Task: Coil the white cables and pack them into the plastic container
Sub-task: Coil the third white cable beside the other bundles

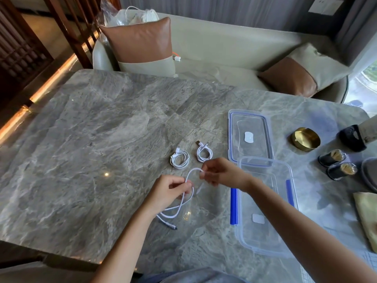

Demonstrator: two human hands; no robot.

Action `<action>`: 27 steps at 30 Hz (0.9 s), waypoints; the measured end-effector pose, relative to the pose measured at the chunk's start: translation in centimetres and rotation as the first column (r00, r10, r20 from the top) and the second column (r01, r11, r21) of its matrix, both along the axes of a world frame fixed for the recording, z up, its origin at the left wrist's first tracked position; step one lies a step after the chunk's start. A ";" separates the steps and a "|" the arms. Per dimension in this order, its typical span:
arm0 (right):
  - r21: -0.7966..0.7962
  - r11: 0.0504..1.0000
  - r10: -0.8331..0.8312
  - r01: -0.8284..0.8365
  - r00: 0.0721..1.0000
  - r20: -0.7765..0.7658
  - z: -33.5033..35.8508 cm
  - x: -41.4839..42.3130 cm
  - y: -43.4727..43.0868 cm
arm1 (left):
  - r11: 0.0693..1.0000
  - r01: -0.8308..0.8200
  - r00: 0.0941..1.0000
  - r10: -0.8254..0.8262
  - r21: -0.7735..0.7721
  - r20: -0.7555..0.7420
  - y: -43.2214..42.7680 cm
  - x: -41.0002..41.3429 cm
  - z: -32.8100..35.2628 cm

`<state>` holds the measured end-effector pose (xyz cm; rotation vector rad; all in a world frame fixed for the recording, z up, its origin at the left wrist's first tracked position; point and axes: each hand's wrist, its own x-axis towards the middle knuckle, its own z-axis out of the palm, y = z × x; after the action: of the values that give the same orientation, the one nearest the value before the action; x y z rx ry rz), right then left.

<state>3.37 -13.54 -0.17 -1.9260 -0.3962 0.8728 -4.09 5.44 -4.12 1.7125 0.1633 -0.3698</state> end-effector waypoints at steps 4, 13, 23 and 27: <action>0.266 0.947 -0.084 0.179 0.939 -0.334 -0.2 -0.3 -0.4 | 0.965 -0.191 0.981 0.191 -0.180 -0.014 -0.3 -0.6 0.3; 0.410 0.797 -0.203 0.443 0.836 -0.510 -2.0 -2.6 2.4 | 0.764 -0.521 0.844 0.528 -0.381 -0.096 -3.4 -1.5 0.4; 0.394 0.697 -0.472 0.600 0.796 -0.378 -0.7 -4.2 4.8 | 0.591 -0.594 0.790 0.555 -0.546 -0.259 -4.2 -0.9 1.5; 0.372 0.703 -0.540 0.606 0.796 -0.274 -0.4 -4.3 5.2 | 0.591 -0.605 0.785 0.554 -0.534 -0.276 -4.3 -0.4 1.8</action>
<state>-0.91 -8.32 -0.57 -1.4086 0.1090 0.4404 -4.49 1.15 -2.27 0.9210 0.5938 0.0216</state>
